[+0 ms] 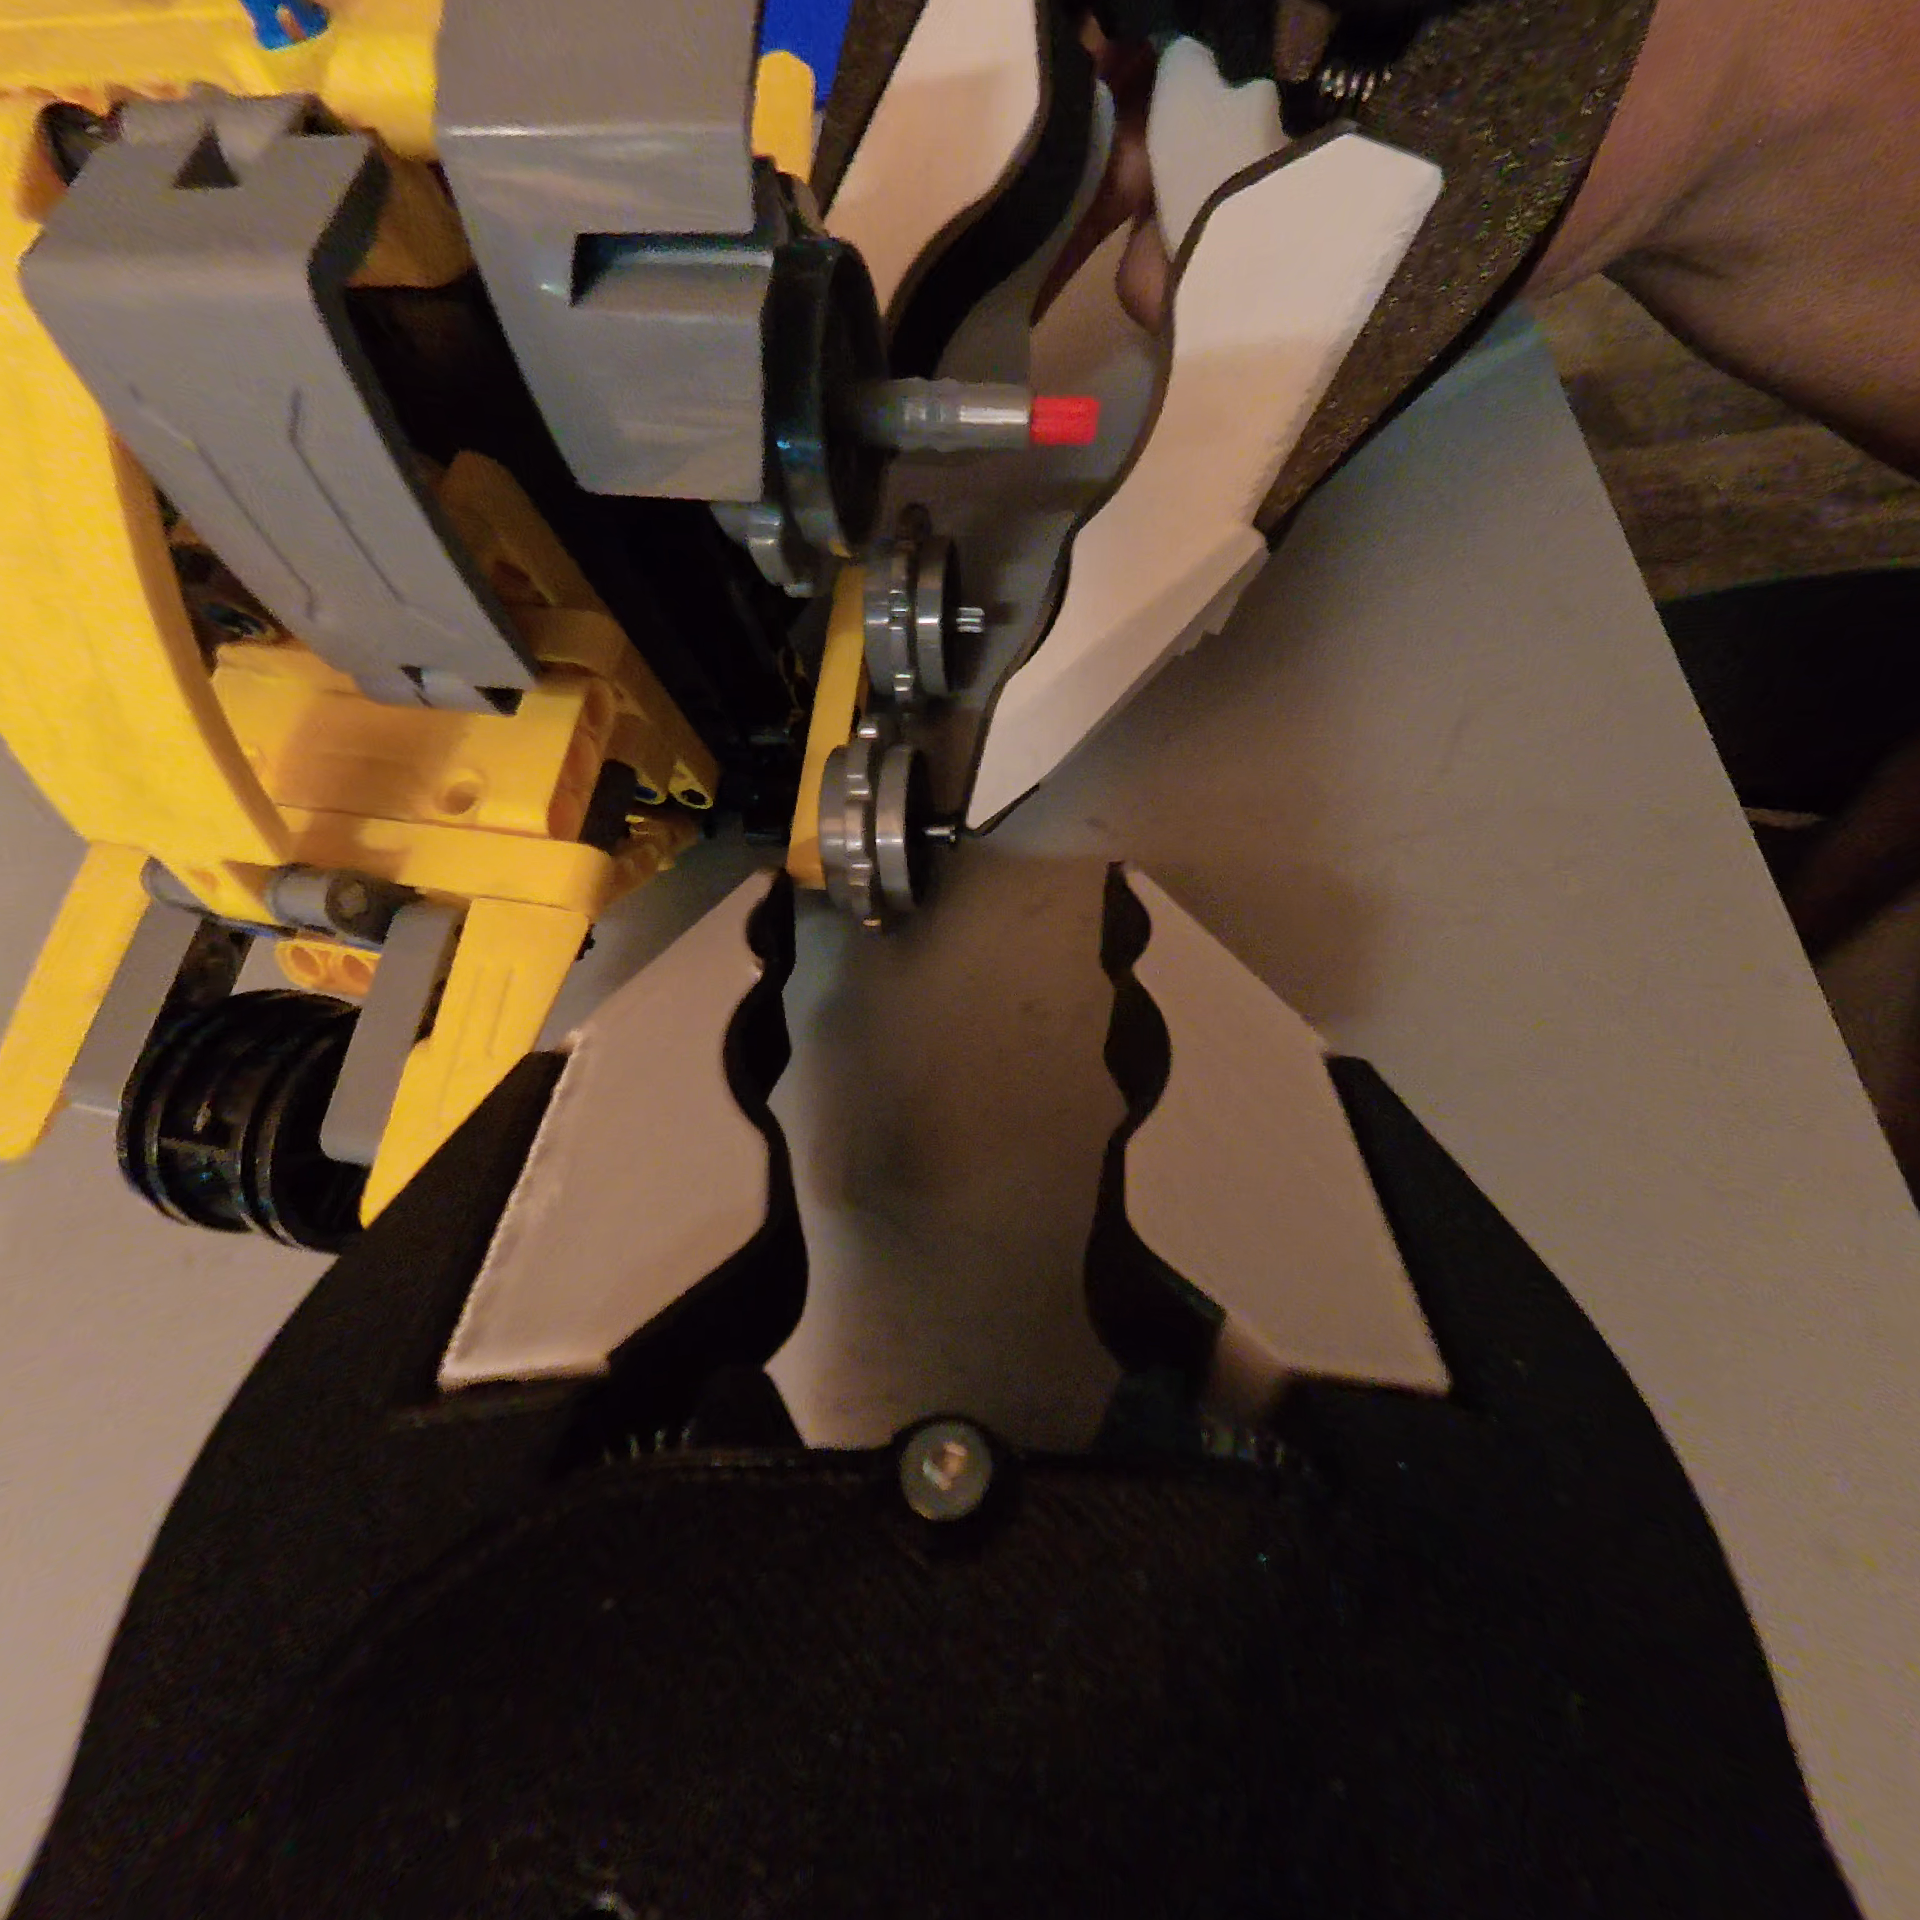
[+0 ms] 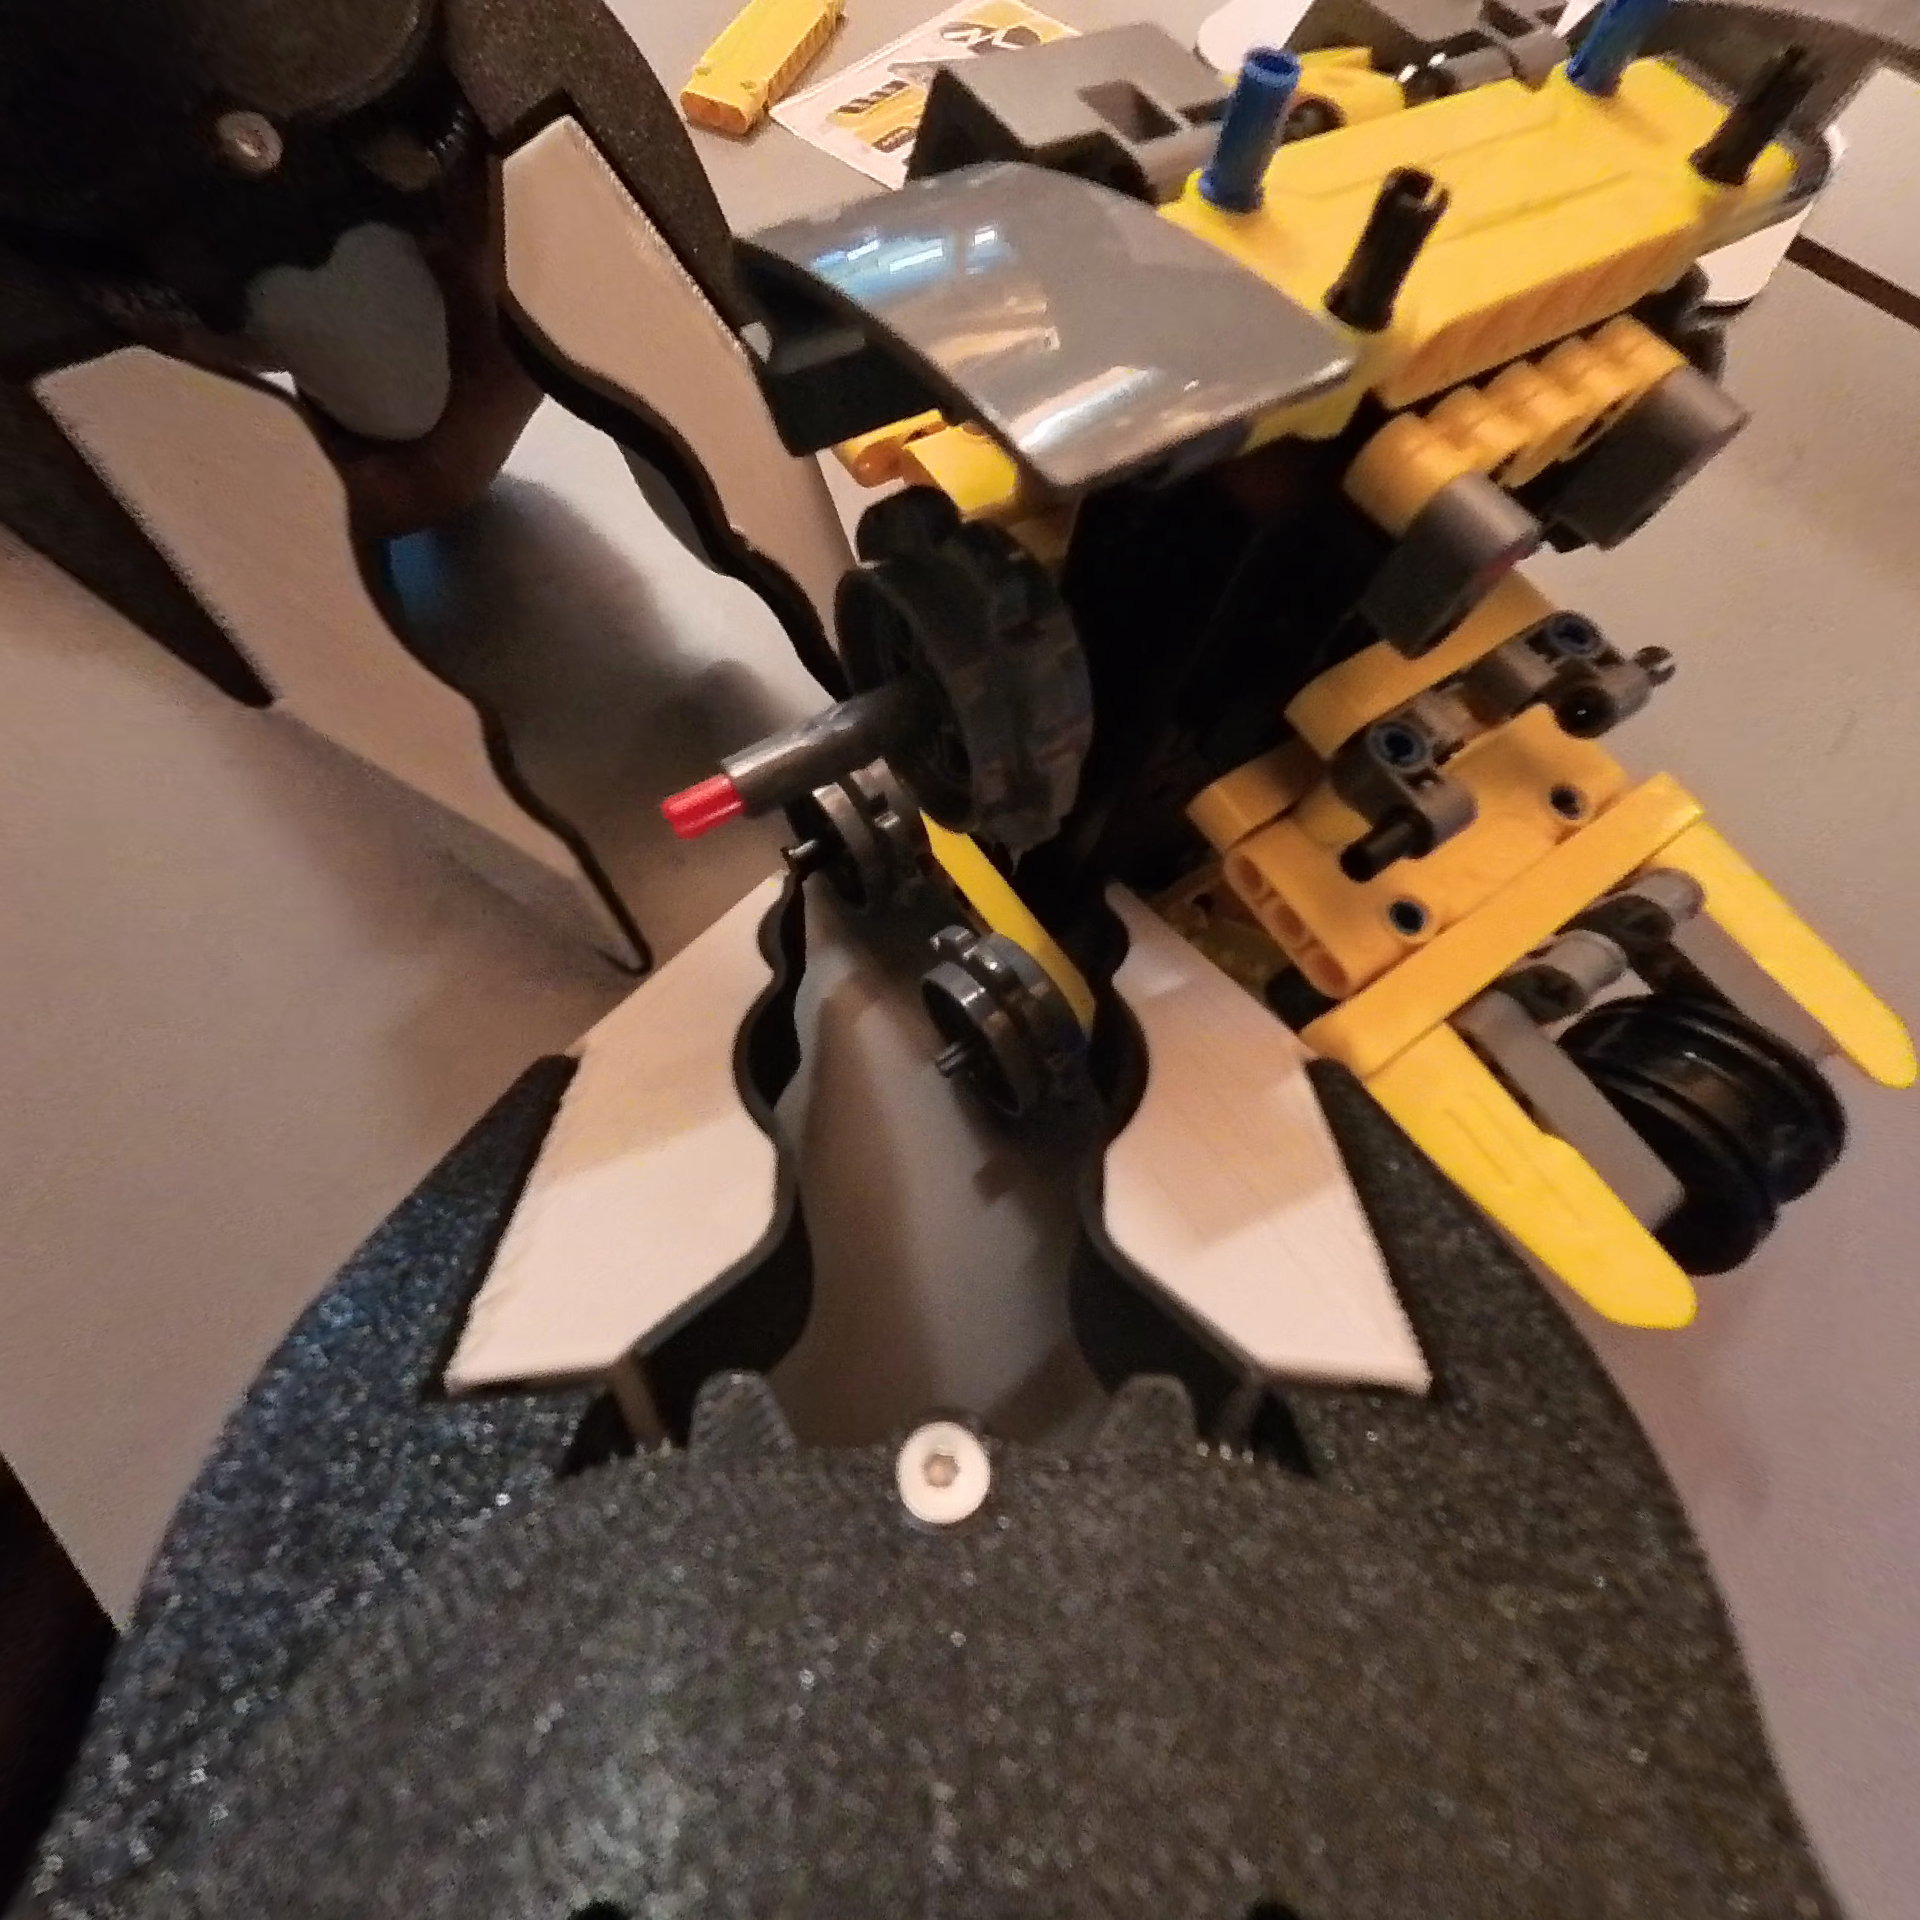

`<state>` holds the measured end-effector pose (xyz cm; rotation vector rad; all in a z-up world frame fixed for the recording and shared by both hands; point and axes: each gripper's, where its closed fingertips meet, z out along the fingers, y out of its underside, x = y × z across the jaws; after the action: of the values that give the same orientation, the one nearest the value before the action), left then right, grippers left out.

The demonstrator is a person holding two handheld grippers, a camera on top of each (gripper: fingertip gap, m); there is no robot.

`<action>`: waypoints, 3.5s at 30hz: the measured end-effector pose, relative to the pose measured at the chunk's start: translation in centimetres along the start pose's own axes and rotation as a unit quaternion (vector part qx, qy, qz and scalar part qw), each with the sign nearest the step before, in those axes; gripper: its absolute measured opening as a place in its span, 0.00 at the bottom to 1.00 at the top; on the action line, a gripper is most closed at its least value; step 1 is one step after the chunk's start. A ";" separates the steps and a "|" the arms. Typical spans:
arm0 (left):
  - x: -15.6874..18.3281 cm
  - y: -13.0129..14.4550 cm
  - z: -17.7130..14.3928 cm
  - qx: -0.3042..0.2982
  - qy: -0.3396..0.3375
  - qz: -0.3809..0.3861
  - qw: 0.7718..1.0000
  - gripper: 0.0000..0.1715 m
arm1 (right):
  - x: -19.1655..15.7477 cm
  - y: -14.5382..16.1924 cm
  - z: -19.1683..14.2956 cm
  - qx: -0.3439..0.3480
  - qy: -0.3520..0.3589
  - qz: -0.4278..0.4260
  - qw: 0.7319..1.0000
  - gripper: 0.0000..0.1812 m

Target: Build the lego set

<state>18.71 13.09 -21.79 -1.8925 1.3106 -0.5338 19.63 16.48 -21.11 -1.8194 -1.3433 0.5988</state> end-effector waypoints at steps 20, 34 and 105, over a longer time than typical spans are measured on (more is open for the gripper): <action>-1.6 -0.5 -0.9 0.037 0.038 -0.100 0.994 0.16 | 0.2 -0.2 -0.2 0.011 -0.002 0.001 1.000 0.22; -1.8 -0.3 -0.7 0.031 0.034 -0.099 0.994 0.15 | 0.2 -0.1 -0.1 0.005 0.005 -0.005 1.000 0.22; -0.2 1.8 -2.8 0.012 -0.030 -0.068 0.997 0.31 | 0.8 0.7 -2.7 0.026 0.088 0.010 0.996 0.24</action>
<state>15.54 11.96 -21.41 -1.9734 1.1378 -0.5555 22.33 16.27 -20.03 -1.8013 -1.1835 0.4670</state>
